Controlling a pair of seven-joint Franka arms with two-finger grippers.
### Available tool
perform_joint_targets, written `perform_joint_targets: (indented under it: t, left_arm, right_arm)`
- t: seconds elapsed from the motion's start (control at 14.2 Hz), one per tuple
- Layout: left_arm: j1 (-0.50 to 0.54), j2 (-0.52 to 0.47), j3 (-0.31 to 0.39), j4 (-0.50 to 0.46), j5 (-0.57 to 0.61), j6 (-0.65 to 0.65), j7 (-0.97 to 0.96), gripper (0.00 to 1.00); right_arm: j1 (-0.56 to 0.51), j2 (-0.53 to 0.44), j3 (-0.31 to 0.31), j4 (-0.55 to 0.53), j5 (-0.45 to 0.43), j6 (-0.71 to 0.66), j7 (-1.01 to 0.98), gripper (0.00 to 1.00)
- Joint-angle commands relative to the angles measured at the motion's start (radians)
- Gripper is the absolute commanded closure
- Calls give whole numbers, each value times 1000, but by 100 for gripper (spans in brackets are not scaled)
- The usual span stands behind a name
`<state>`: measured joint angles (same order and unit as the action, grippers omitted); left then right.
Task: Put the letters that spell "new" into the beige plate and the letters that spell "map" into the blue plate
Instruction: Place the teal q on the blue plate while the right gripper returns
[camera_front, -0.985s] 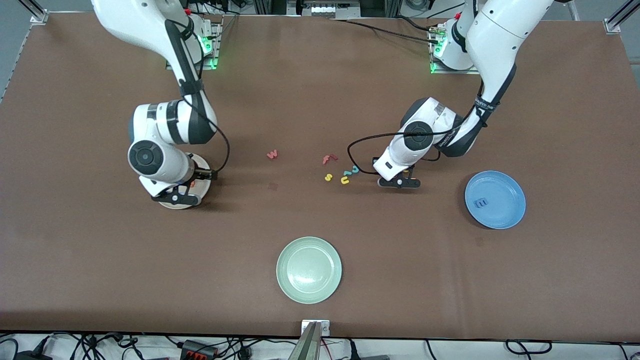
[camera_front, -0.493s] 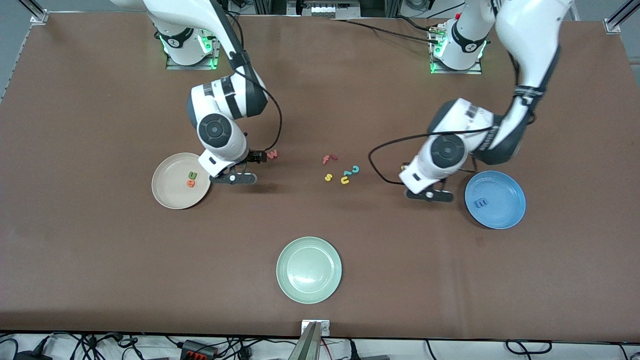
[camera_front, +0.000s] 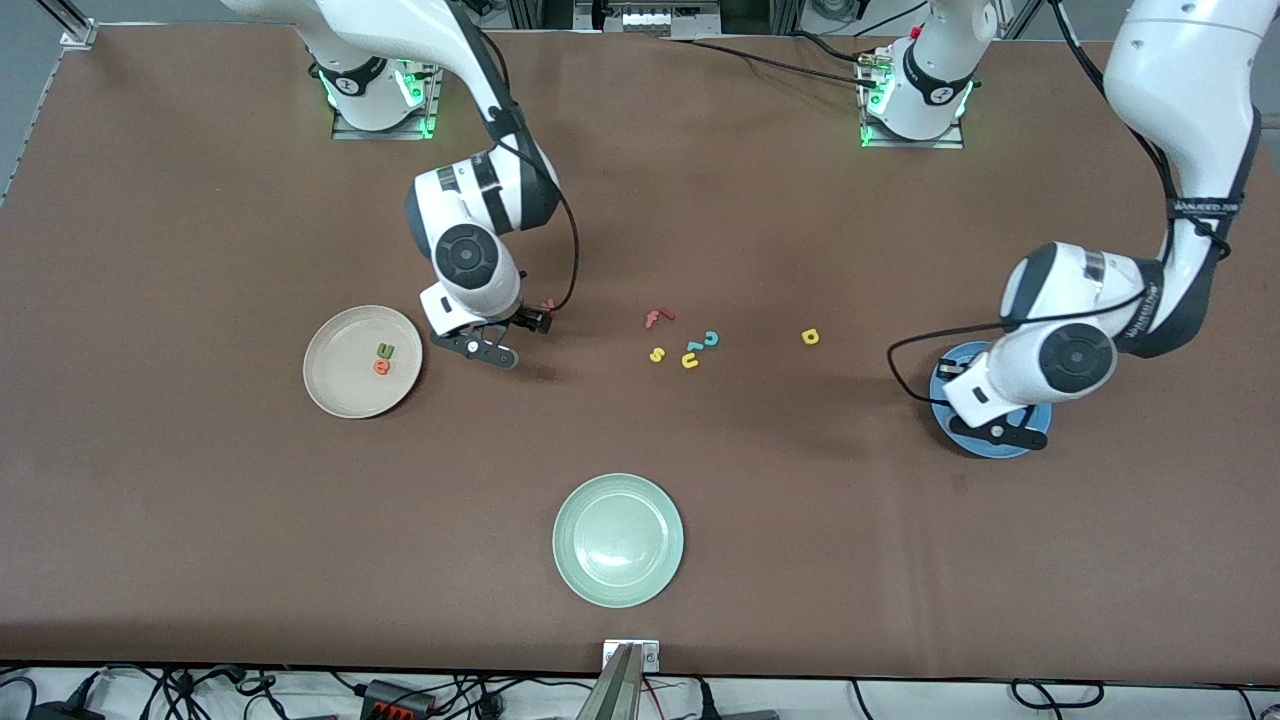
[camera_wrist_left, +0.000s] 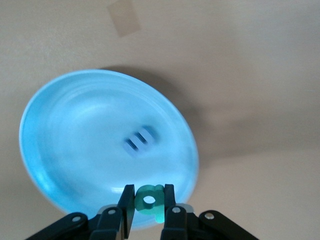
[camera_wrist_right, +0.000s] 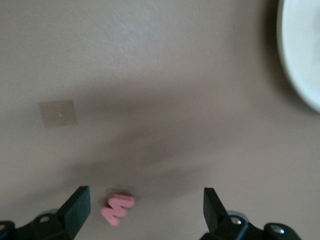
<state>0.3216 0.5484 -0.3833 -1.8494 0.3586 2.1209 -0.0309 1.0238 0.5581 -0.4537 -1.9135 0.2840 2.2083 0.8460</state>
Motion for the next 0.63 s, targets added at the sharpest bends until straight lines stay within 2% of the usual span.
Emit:
perform_joint_targets:
  t: [0.0, 0.07, 0.14, 0.21, 0.35, 0.56]
  left_arm:
    - [91, 21, -19, -97, 26, 173, 69, 81]
    - [93, 19, -19, -111, 26, 189, 69, 63]
    - [94, 16, -20, -111, 26, 186, 69, 26]
    - [93, 10, -28, -109, 26, 183, 68, 0]
    - [88, -13, -61, -96, 25, 110, 46, 0]
    - [89, -42, -201, -74, 19, -10, -132, 0]
  right_arm:
    - [61, 26, -8, -13, 20, 62, 235, 0]
    - [64, 22, -7, -21, 18, 65, 275, 0]
    - [65, 16, -6, -31, 21, 70, 303, 0]
    - [74, 13, -6, -44, 26, 85, 324, 0]
    - [104, 11, -6, -93, 26, 166, 369, 0]
    - [114, 10, -6, -121, 26, 240, 471, 0]
